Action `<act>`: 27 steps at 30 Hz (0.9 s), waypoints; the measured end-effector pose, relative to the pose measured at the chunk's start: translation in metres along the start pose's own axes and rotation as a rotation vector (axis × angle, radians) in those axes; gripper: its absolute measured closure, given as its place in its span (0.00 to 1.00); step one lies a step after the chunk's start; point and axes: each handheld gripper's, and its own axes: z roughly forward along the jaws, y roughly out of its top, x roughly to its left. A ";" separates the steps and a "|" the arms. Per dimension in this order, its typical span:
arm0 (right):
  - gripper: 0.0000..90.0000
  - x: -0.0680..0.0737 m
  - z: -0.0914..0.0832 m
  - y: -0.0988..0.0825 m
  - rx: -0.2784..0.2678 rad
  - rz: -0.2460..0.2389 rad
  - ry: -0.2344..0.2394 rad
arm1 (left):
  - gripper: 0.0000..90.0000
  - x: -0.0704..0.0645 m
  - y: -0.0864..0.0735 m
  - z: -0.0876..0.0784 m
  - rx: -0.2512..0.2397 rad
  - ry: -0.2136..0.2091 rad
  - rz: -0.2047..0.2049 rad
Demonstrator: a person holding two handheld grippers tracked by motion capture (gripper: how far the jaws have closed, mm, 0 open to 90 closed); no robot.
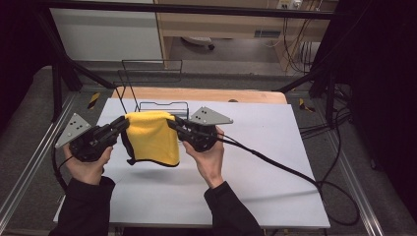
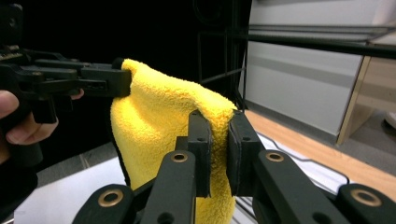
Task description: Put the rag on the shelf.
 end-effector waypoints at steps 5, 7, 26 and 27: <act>0.91 0.001 -0.001 0.007 -0.021 -0.011 -0.010 | 0.90 0.000 0.007 0.002 -0.025 0.000 0.002; 0.91 0.001 -0.002 0.011 -0.032 -0.022 -0.018 | 0.90 0.000 0.010 0.001 -0.036 -0.001 0.006; 0.91 0.006 -0.003 0.049 -0.120 -0.084 -0.058 | 0.90 0.005 0.040 0.000 -0.174 0.006 -0.005; 0.91 0.006 -0.002 0.052 -0.124 -0.084 -0.060 | 0.90 0.005 0.042 0.000 -0.181 0.007 -0.003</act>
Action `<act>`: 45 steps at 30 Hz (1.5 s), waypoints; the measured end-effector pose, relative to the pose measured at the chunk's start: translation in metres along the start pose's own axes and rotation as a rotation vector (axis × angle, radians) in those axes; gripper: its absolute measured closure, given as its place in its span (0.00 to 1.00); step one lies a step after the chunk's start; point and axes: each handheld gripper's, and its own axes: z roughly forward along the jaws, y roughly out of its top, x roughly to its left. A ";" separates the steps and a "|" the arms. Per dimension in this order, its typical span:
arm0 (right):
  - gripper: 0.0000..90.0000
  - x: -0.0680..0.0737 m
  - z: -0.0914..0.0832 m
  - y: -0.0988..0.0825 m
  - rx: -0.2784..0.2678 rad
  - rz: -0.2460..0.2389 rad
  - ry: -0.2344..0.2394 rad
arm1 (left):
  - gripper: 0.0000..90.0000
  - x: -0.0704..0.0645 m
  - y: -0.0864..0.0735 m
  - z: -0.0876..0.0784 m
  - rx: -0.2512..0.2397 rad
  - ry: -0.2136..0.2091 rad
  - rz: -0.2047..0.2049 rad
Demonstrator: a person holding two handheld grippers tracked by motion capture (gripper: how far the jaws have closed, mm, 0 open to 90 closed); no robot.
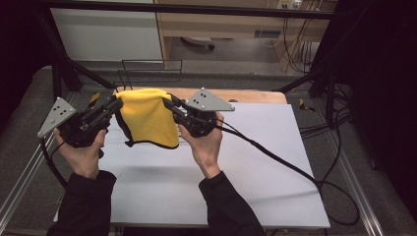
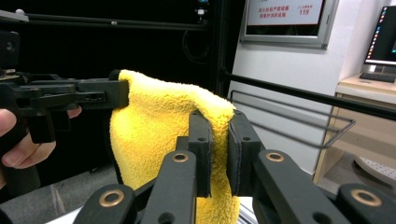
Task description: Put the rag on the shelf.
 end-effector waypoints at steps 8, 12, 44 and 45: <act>0.91 -0.002 0.003 0.016 -0.028 -0.016 -0.015 | 0.90 0.002 0.012 0.005 -0.046 -0.005 -0.025; 0.91 -0.002 0.005 0.022 -0.042 -0.021 -0.018 | 0.90 0.004 0.018 0.006 -0.072 -0.010 -0.019; 0.92 -0.010 0.021 0.091 -0.126 -0.096 -0.076 | 0.90 0.014 0.083 0.028 -0.160 0.017 0.020; 0.92 -0.010 0.022 0.092 -0.128 -0.096 -0.078 | 0.90 0.015 0.085 0.029 -0.158 0.019 0.023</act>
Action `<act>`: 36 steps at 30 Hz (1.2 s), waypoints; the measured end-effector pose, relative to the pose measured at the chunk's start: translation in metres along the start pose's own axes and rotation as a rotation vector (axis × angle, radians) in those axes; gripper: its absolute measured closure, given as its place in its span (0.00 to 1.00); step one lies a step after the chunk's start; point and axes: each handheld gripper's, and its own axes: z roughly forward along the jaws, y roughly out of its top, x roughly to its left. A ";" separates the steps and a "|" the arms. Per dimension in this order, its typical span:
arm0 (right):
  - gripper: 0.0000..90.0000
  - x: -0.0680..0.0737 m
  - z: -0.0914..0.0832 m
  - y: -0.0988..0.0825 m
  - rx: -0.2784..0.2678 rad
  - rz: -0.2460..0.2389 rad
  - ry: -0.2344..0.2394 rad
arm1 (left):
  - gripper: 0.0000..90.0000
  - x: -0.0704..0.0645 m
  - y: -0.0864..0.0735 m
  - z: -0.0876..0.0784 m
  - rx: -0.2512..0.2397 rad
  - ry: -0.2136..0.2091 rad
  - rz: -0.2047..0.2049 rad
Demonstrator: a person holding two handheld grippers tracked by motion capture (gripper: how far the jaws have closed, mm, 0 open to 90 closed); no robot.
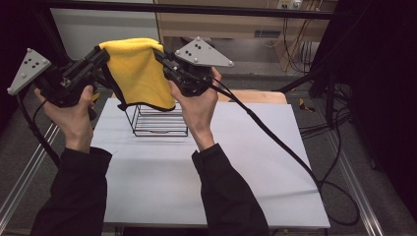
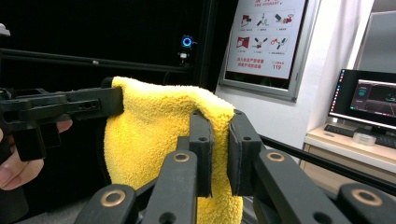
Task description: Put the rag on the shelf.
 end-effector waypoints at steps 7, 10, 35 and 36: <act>0.92 -0.007 0.010 0.009 -0.006 -0.006 -0.014 | 0.90 0.006 0.010 0.012 0.004 0.005 0.004; 0.92 -0.009 0.014 0.013 -0.010 -0.008 -0.017 | 0.90 0.009 0.015 0.017 0.004 0.010 0.004; 0.92 -0.033 0.049 0.031 -0.012 -0.018 -0.072 | 0.90 0.034 0.038 0.066 0.041 0.046 0.000; 0.92 -0.034 0.051 0.031 -0.011 -0.020 -0.074 | 0.90 0.036 0.038 0.068 0.042 0.047 -0.001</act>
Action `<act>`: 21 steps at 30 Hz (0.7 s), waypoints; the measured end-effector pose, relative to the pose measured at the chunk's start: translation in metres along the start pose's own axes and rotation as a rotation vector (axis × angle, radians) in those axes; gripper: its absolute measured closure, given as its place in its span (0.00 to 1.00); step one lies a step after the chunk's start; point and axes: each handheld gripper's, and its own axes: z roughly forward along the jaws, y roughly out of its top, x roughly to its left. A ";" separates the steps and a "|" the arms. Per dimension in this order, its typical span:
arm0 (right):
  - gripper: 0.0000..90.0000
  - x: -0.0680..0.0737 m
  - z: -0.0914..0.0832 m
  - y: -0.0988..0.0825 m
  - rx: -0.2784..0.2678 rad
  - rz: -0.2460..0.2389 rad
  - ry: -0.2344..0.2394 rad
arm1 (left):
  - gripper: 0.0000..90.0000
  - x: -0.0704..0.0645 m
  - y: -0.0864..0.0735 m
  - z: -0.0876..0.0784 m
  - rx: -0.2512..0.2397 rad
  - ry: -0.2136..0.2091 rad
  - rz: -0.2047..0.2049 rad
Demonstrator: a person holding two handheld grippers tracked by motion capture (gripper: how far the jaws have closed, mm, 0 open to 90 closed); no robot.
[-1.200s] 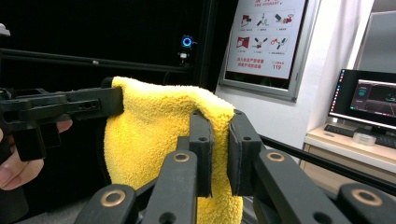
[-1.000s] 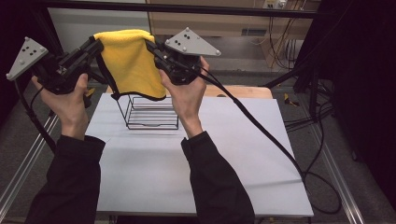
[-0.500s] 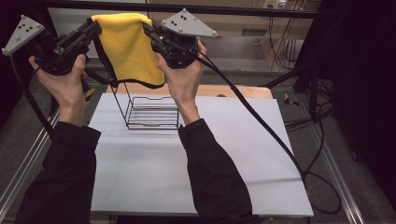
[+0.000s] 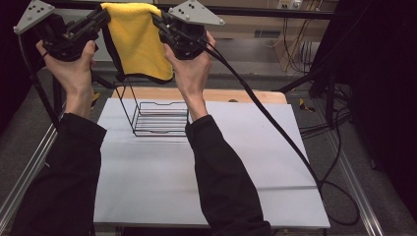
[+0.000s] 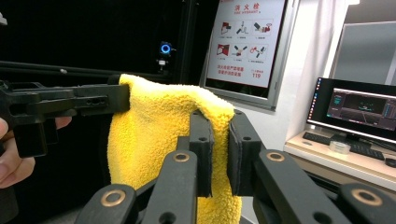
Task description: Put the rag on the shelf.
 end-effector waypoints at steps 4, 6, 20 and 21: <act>0.92 -0.004 0.006 -0.001 0.007 -0.005 -0.012 | 0.90 0.005 -0.002 0.008 0.006 -0.001 -0.001; 0.92 -0.005 0.009 -0.002 0.013 -0.003 -0.016 | 0.90 0.007 -0.004 0.012 0.008 -0.002 -0.004; 0.92 -0.020 0.030 -0.016 0.043 -0.020 -0.030 | 0.90 0.019 -0.021 0.022 0.017 -0.003 -0.018; 0.92 -0.021 0.032 -0.018 0.048 -0.024 -0.029 | 0.90 0.019 -0.023 0.022 0.020 -0.002 -0.017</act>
